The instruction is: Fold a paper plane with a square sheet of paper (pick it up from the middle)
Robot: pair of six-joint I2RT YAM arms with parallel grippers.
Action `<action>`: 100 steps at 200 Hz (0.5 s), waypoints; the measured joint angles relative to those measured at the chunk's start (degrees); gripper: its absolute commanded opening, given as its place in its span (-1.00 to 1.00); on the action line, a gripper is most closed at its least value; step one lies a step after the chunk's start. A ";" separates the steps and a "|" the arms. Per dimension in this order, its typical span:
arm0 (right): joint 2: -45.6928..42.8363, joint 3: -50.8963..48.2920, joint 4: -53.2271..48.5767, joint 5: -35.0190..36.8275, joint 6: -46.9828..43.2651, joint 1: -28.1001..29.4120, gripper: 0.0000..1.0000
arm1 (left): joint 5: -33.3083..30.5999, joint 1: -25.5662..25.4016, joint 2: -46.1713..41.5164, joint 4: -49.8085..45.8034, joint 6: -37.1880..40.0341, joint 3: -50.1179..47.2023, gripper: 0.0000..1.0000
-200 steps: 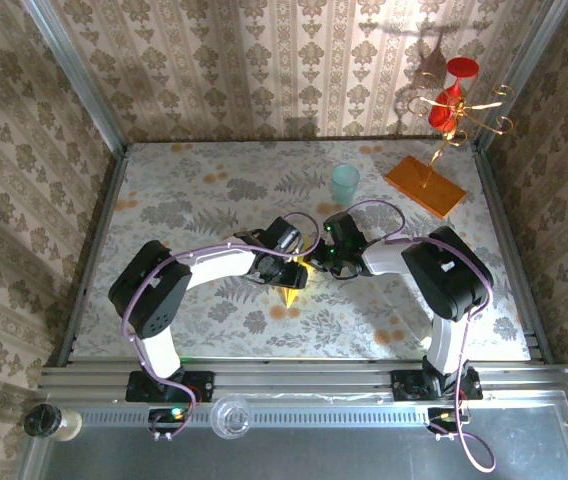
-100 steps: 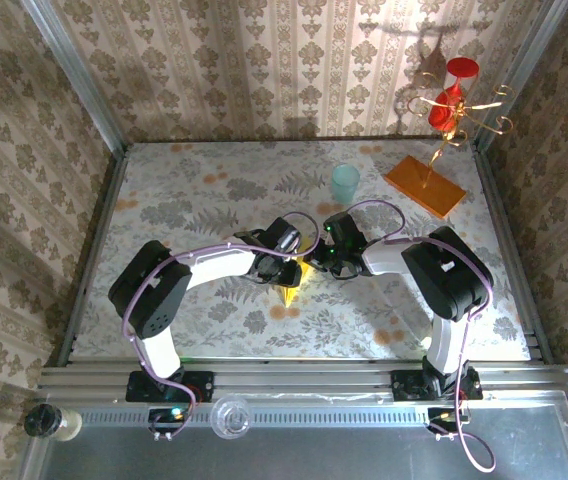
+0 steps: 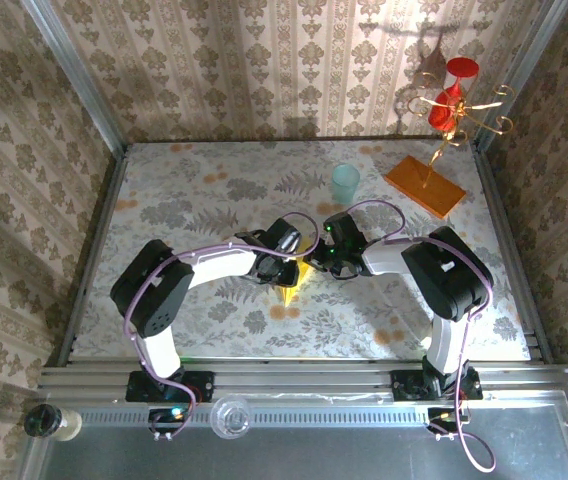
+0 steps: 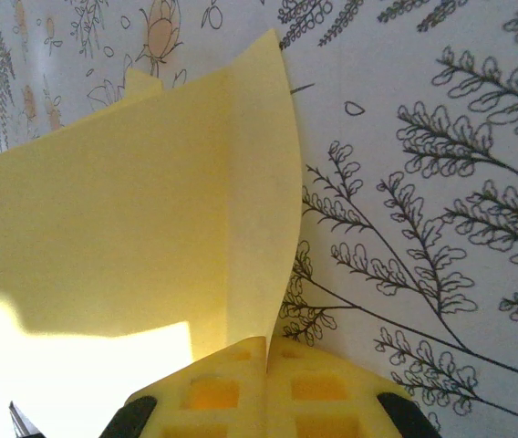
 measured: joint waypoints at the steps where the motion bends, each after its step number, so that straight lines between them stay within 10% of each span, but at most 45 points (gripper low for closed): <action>1: 0.00 0.00 0.00 0.00 0.00 0.00 -0.96 | 0.00 -0.02 0.00 0.00 0.00 0.00 -0.52; 100: 0.00 0.00 0.02 -0.87 0.24 -0.26 -0.88 | -0.28 -0.66 1.01 -0.04 -0.02 1.49 -0.64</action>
